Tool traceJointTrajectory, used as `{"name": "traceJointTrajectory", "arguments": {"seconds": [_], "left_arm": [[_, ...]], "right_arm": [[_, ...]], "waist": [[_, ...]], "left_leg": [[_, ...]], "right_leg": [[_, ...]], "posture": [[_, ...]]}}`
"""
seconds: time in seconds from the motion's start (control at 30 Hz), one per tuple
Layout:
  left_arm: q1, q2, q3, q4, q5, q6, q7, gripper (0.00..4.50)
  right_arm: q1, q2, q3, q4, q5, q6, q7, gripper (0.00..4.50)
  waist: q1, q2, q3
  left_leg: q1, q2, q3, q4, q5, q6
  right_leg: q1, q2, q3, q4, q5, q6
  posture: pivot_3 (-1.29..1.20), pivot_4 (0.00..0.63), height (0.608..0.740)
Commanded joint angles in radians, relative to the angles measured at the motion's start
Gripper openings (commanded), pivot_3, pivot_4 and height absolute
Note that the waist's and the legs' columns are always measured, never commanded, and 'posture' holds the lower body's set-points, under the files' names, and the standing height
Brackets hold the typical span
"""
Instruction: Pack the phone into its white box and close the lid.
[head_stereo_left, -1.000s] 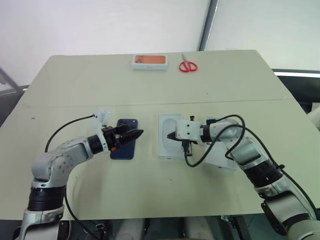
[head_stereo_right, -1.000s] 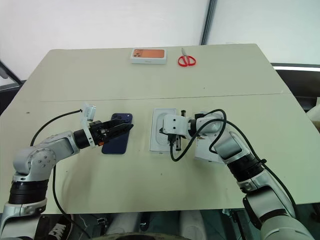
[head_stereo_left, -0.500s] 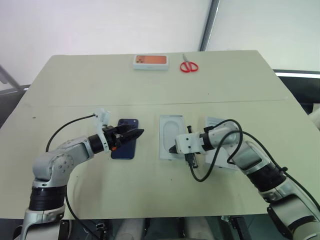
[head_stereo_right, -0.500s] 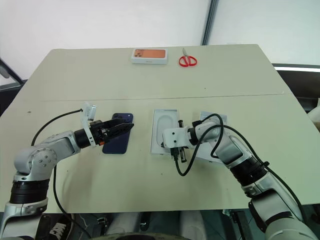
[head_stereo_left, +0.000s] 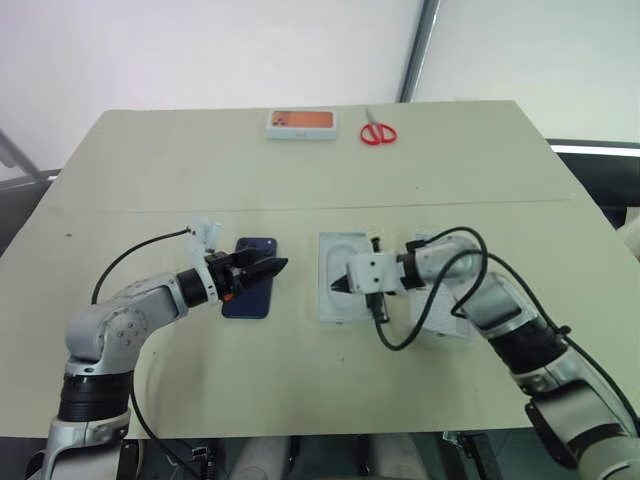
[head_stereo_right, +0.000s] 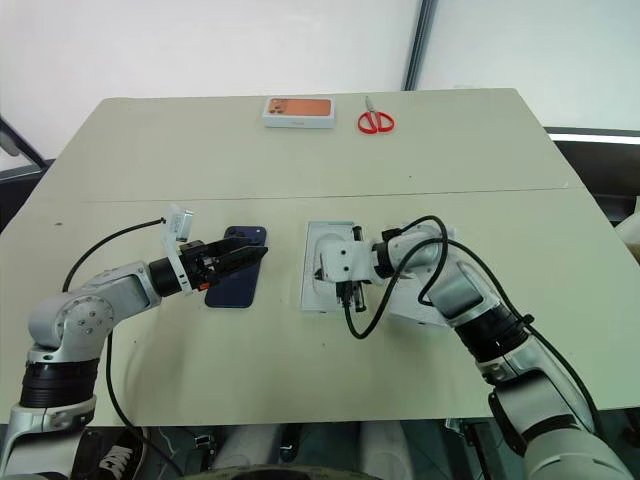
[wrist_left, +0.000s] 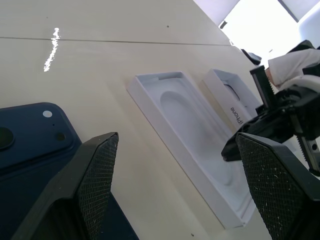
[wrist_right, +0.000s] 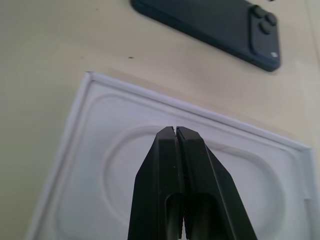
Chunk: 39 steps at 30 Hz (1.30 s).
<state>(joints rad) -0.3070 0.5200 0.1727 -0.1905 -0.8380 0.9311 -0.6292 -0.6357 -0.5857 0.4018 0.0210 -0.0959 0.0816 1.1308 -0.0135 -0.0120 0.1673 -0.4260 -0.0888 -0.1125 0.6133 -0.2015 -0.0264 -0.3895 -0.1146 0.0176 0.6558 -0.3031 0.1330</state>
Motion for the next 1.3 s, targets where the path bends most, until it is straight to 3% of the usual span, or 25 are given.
{"name": "traceJointTrajectory", "arguments": {"seconds": [0.03, 0.3, 0.57, 0.77, 1.13, 1.3], "left_arm": [[-0.004, 0.008, 0.019, -0.021, -0.006, -0.009, -0.006, 4.0], [-0.007, 0.009, 0.015, -0.025, -0.008, -0.007, -0.009, 4.0], [-0.001, 0.028, 0.027, -0.009, 0.002, -0.015, -0.015, 4.0], [-0.04, 0.148, 0.117, 0.165, -0.01, 0.046, -0.046, 4.0], [-0.104, 0.214, 0.134, 0.368, -0.028, 0.208, -0.103, 4.0], [-0.091, 0.217, 0.048, 0.38, 0.018, 0.246, -0.15, 4.0]], "right_arm": [[-0.04, 0.026, -0.005, 0.088, -0.075, -0.087, -0.105, 0.09], [-0.031, 0.043, 0.06, 0.166, -0.174, -0.162, -0.142, 0.09], [-0.049, 0.047, 0.001, 0.145, -0.132, -0.174, -0.161, 0.09], [-0.079, 0.179, -0.101, 0.048, 0.027, 0.045, -0.188, 0.09], [-0.08, 0.342, 0.087, 0.01, -0.094, 0.173, -0.262, 0.09], [-0.102, 0.364, 0.17, 0.083, -0.164, 0.311, -0.248, 0.09]], "waist": [[0.0, 0.0, 0.0], [-0.002, 0.0, 0.0], [-0.001, 0.0, 0.0], [-0.01, 0.0, 0.0], [-0.004, 0.0, 0.0], [-0.006, 0.0, 0.0]], "left_leg": [[0.0, 0.0, 0.0, 0.0, 0.0, 0.0], [0.0, 0.0, 0.0, 0.0, 0.002, -0.004], [0.0, 0.0, 0.0, 0.0, 0.002, -0.004], [0.0, 0.001, 0.0, -0.001, 0.002, -0.003], [0.0, 0.0, -0.001, 0.0, 0.001, -0.002], [0.0, 0.0, 0.0, 0.0, 0.001, -0.002]], "right_leg": [[0.0, 0.0, 0.0, 0.0, 0.0, 0.0], [0.0, 0.0, 0.0, 0.0, 0.0, 0.0], [0.0, 0.0, 0.0, 0.0, 0.0, 0.0], [-0.003, 0.002, 0.001, 0.003, 0.0, 0.0], [-0.007, 0.001, 0.001, 0.006, 0.0, 0.0], [-0.008, 0.001, 0.001, 0.007, 0.0, 0.0]], "posture": [[0.0, 0.15, 0.74], [0.0, 0.15, 0.74], [0.0, 0.15, 0.74], [0.0, 0.15, 0.74], [0.0, 0.15, 0.74], [0.0, 0.15, 0.74]]}}
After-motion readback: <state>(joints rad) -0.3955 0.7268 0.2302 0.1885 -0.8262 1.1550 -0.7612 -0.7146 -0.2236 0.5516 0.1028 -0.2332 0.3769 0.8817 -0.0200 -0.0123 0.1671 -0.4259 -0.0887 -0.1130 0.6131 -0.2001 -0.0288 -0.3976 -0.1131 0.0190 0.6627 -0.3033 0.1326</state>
